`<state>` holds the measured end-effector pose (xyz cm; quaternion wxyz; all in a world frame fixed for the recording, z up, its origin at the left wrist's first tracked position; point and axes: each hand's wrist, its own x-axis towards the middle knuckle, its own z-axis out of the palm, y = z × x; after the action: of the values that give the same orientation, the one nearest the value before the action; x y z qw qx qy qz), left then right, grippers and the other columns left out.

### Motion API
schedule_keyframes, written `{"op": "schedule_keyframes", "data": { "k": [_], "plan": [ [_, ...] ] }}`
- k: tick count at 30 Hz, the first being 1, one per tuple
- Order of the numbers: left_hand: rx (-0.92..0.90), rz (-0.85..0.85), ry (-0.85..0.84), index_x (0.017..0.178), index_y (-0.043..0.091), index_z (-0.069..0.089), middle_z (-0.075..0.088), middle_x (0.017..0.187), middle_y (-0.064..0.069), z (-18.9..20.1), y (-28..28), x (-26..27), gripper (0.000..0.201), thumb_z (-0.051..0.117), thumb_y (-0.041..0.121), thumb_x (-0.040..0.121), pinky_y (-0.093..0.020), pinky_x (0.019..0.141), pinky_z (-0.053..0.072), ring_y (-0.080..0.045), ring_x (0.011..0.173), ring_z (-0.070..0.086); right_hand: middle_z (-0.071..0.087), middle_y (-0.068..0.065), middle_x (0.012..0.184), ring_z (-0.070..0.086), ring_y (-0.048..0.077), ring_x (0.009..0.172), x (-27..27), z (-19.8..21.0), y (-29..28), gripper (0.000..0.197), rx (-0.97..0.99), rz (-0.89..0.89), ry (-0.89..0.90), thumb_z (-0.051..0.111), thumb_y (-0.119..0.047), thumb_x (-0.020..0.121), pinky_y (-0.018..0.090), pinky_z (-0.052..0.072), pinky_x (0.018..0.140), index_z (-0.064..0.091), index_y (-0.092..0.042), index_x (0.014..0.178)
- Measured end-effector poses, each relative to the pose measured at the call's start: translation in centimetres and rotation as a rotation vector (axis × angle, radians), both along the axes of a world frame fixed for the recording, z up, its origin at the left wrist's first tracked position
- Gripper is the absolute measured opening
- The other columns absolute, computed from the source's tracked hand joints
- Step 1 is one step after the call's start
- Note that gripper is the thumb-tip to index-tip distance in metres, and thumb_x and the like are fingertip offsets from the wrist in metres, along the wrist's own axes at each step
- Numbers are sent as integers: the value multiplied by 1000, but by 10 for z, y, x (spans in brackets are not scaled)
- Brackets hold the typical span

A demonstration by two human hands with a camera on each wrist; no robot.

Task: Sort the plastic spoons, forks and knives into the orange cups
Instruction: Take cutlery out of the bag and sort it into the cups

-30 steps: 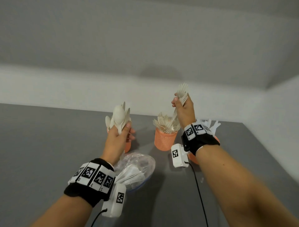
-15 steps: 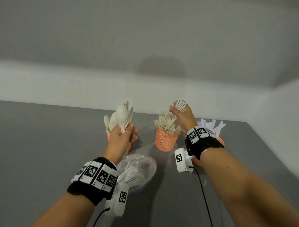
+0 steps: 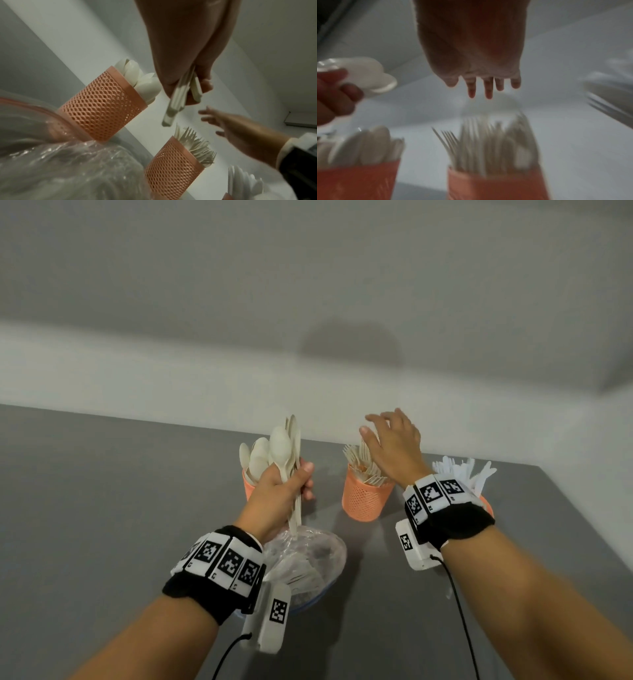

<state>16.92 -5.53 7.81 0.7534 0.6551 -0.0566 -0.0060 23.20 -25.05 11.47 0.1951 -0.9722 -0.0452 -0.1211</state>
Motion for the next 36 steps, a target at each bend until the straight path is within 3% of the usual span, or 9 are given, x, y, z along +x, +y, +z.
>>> {"op": "schedule_keyframes", "data": {
  "k": [2, 5, 9, 13, 18, 21, 26, 32, 36],
  "plan": [
    [37, -21, -20, 78, 9, 52, 47, 55, 1, 4, 0, 0, 16, 53, 15, 93, -22, 52, 45, -9, 45, 45, 43, 5, 133, 38, 20, 128, -17, 18, 21, 56, 274, 135, -3, 48, -48, 90, 36, 33, 104, 38, -20, 137],
    [149, -69, -66, 73, 5, 57, 47, 44, 7, 12, -3, 0, 12, 58, 3, 85, -20, 48, 40, -6, 42, 43, 56, 0, 119, 55, 13, 109, -47, 27, 63, 72, 664, 366, 399, 73, -43, 72, 29, 48, 88, 39, -25, 132],
    [216, -280, -12, 74, 9, 56, 54, 56, -3, 22, 2, -6, 21, 59, -11, 81, -14, 48, 46, -1, 45, 54, 66, 3, 73, 65, 16, 67, -61, 15, 92, 20, 1039, 319, 388, 72, -7, 76, 23, 52, 48, 58, -21, 81],
    [293, -270, 14, 95, 12, 66, 68, 89, -2, 18, 32, 5, 19, 73, 11, 77, -25, 84, 51, -10, 83, 65, 60, 4, 62, 61, 17, 56, -45, 14, 90, 24, 1261, 229, 249, 69, 0, 77, 28, 52, 58, 51, -16, 78],
    [214, 300, -28, 115, 18, 52, 53, 101, 2, 2, 77, 32, 48, 77, 18, 74, -22, 76, 44, -15, 93, 51, 52, 4, 70, 54, 14, 56, -20, 14, 90, 35, 1296, 169, -45, 67, -2, 81, 23, 51, 59, 42, -23, 91],
    [360, 91, 61, 140, 20, 23, 39, 125, 7, -13, 83, 39, 97, 84, 16, 65, -25, 86, 39, -13, 115, 43, 54, 5, 72, 56, 15, 60, -13, 2, 102, 37, 1154, 197, -31, 69, -4, 80, 23, 50, 59, 42, -28, 90],
    [322, -60, 57, 130, 34, 11, 47, 114, 20, -48, 74, 47, 109, 86, 11, 55, -11, 77, 47, 9, 100, 51, 52, 10, 85, 55, 20, 74, -8, -3, 122, 38, 1071, 290, -54, 70, -8, 79, 23, 51, 65, 43, -32, 93],
    [310, -1, 18, 135, 19, 24, 55, 118, 8, -61, 73, 55, 115, 85, 33, 39, -22, 80, 51, -3, 104, 57, 50, 6, 82, 54, 17, 72, -2, -19, 130, 42, 1082, 369, 83, 69, -6, 80, 24, 50, 64, 44, -28, 106],
    [301, 8, 26, 139, 16, 23, 54, 123, 3, -65, 74, 58, 119, 86, 33, 40, -31, 90, 52, -8, 109, 58, 52, 7, 105, 58, 17, 93, 4, -28, 123, 58, 1247, 311, 75, 75, -8, 73, 25, 53, 80, 40, -29, 115]
  ]
}}
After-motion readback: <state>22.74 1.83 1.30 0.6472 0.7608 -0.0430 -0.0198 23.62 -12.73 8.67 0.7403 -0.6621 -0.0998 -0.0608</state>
